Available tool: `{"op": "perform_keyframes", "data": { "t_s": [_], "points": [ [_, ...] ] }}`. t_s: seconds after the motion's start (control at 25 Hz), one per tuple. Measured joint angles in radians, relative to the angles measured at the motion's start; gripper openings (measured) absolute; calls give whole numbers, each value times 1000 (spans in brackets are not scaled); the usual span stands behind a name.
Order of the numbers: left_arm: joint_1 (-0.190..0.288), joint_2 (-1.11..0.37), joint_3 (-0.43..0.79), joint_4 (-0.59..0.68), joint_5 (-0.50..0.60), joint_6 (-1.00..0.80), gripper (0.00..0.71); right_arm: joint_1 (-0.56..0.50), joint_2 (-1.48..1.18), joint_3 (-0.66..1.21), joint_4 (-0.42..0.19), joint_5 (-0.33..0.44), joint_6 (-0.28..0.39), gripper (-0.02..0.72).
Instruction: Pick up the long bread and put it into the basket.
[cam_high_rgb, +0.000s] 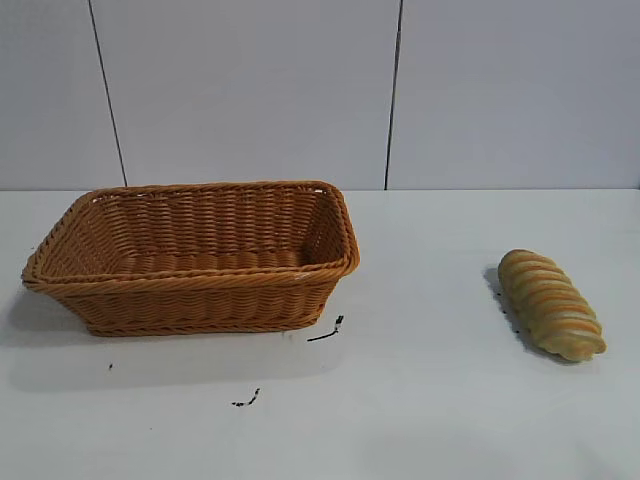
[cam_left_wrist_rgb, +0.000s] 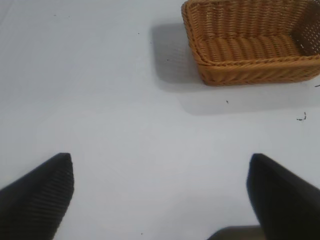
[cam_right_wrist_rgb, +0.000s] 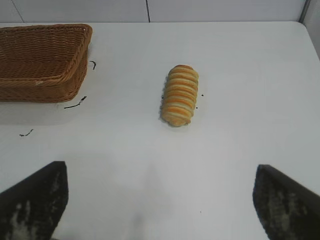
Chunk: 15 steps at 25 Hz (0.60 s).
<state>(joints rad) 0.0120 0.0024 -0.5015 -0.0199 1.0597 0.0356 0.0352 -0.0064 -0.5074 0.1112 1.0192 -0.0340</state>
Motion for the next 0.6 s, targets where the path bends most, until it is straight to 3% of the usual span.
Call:
{"op": "perform_keyframes", "data": {
  "t_s": [0.4, 0.6],
  "points": [
    [0, 0, 0, 0, 0, 0, 693, 0, 5, -1, 1, 0, 0, 690],
    [0, 0, 0, 0, 0, 0, 693, 0, 170, -32, 25, -1, 3, 690]
  ]
}}
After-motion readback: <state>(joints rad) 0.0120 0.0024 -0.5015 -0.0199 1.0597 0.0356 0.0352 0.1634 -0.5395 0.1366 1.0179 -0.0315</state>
